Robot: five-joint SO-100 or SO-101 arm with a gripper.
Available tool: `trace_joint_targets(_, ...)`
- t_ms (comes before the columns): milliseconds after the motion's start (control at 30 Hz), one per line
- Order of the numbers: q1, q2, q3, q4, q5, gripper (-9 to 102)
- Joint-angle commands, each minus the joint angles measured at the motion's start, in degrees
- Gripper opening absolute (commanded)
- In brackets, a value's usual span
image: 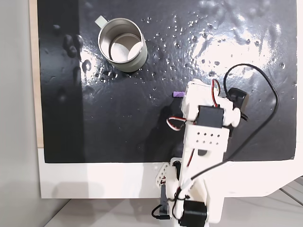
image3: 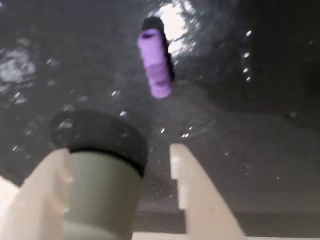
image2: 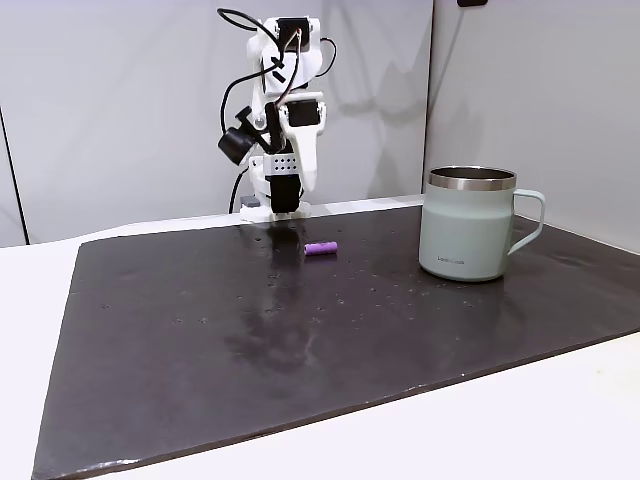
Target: Grasp a pengrip and put it in the cup.
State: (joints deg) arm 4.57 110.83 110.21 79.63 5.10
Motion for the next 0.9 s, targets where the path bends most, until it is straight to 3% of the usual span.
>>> trace_joint_targets(0,0.62,-4.57,-3.78,-1.41,-1.67,20)
trace_joint_targets(267,0.44,-13.01,-1.32,-9.32,-2.46,20)
trace_joint_targets(867,-5.1,-23.03,2.02,-18.98,-2.9,20)
